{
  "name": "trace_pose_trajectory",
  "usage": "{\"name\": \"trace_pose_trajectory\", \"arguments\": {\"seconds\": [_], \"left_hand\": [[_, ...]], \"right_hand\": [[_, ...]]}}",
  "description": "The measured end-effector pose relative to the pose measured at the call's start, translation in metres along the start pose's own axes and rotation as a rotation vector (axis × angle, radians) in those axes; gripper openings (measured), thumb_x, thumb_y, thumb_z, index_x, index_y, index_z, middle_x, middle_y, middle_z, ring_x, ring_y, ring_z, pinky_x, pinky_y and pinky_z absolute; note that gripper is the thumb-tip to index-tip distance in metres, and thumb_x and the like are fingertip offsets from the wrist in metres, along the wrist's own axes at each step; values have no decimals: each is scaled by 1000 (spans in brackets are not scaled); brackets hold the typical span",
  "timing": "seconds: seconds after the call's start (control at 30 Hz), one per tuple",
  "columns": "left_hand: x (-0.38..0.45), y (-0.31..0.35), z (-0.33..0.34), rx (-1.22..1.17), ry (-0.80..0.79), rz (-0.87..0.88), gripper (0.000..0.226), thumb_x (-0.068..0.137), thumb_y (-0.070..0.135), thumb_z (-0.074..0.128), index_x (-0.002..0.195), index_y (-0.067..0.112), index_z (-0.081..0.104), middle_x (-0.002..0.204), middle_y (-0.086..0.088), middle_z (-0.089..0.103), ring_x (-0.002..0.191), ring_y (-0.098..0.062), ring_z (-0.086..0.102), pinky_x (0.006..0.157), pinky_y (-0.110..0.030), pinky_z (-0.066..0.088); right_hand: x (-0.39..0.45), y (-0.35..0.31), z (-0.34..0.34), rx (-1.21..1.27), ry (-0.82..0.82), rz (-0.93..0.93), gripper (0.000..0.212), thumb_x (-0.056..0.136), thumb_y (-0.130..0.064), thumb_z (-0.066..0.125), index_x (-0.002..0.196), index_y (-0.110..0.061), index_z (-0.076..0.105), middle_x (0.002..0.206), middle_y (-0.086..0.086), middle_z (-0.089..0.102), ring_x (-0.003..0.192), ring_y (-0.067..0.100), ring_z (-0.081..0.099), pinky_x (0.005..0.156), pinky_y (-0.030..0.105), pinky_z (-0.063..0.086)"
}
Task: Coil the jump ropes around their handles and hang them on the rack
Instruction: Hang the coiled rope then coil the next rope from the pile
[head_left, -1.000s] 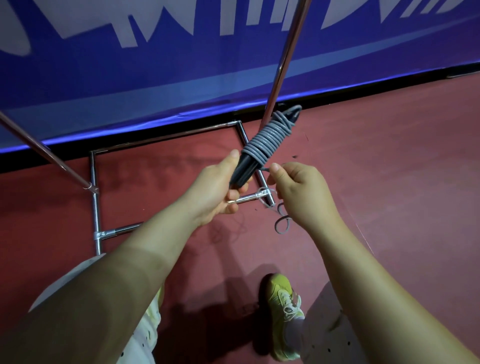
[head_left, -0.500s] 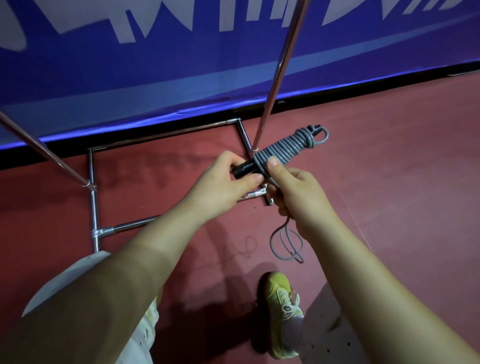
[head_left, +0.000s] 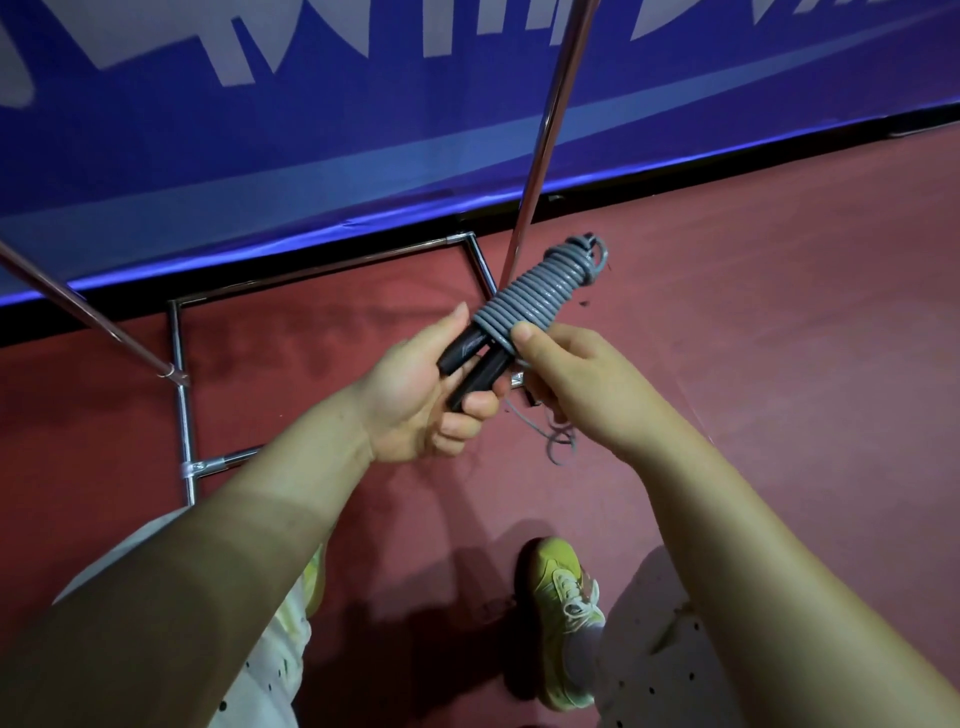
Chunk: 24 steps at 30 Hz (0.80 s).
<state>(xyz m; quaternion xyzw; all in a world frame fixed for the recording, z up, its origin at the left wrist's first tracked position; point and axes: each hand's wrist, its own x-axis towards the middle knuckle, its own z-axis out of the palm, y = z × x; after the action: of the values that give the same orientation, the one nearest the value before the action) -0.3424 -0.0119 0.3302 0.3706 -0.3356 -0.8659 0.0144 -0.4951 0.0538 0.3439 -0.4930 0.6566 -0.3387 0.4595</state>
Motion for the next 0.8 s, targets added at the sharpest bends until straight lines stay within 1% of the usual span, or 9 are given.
{"name": "trace_pose_trajectory", "arguments": {"seconds": [0.07, 0.13, 0.27, 0.4, 0.5, 0.6, 0.67, 0.73, 0.8], "left_hand": [[4, -2, 0, 58, 63, 24, 70, 90, 70, 16, 76, 11, 52, 49, 4, 40, 33, -8, 28, 38, -17, 21], [6, -2, 1, 93, 110, 66, 70, 92, 67, 15, 76, 11, 52, 50, 4, 41, 34, -8, 29, 39, -19, 22], [9, -3, 3, 78, 145, 136, 68, 94, 65, 14, 79, 11, 52, 50, 3, 43, 36, -8, 34, 41, -19, 26], [12, -3, 5, 58, 201, 178, 63, 94, 64, 16, 82, 13, 52, 51, 3, 45, 37, -8, 35, 42, -19, 28], [13, -2, 3, 29, 247, 195, 61, 95, 64, 17, 83, 17, 55, 53, 3, 45, 39, -8, 36, 43, -19, 29], [13, -1, -1, 31, 300, 205, 60, 95, 63, 19, 83, 17, 54, 54, 2, 46, 39, -9, 37, 43, -18, 31], [15, -3, -2, 98, 363, 248, 57, 96, 61, 23, 83, 17, 56, 55, 0, 48, 40, -9, 38, 45, -19, 32], [17, -6, -2, 199, 462, 308, 55, 97, 57, 29, 78, 15, 58, 57, -1, 50, 40, -10, 40, 46, -20, 32], [20, -8, -3, 322, 542, 347, 51, 98, 52, 33, 72, 16, 58, 60, -2, 51, 43, -10, 42, 46, -20, 34]], "right_hand": [[2, 0, -5, 8, -32, 162, 45, 97, -45, 46, 70, -13, 60, 50, -8, 47, 45, 8, 41, 54, 27, 40], [2, 1, -7, -12, -10, 223, 53, 92, -53, 49, 71, -6, 63, 48, -4, 45, 44, 11, 40, 54, 28, 41], [1, 3, -6, -98, 138, 171, 56, 88, -58, 53, 58, -11, 56, 39, -5, 46, 38, 10, 41, 44, 18, 34], [3, 3, 3, -247, 256, 110, 64, 92, -54, 48, 67, 4, 57, 46, 4, 50, 48, 19, 47, 51, 31, 37], [0, 3, 14, -359, 261, 24, 57, 96, -49, 45, 72, 0, 60, 61, 15, 60, 58, 29, 54, 55, 36, 42], [0, 0, 12, -182, 241, 52, 53, 99, -45, 39, 61, -15, 60, 49, -3, 57, 44, 12, 51, 52, 29, 41], [1, -1, 9, 2, 215, 109, 56, 101, -44, 34, 62, -14, 62, 50, -3, 54, 43, 11, 48, 52, 26, 41], [0, -4, 9, 172, 113, 189, 58, 102, -45, 32, 74, -6, 66, 57, 4, 52, 48, 18, 47, 56, 32, 48], [-2, -6, 12, 281, 23, 273, 54, 101, -46, 32, 76, -10, 63, 60, 4, 47, 55, 19, 44, 71, 42, 55]]}}
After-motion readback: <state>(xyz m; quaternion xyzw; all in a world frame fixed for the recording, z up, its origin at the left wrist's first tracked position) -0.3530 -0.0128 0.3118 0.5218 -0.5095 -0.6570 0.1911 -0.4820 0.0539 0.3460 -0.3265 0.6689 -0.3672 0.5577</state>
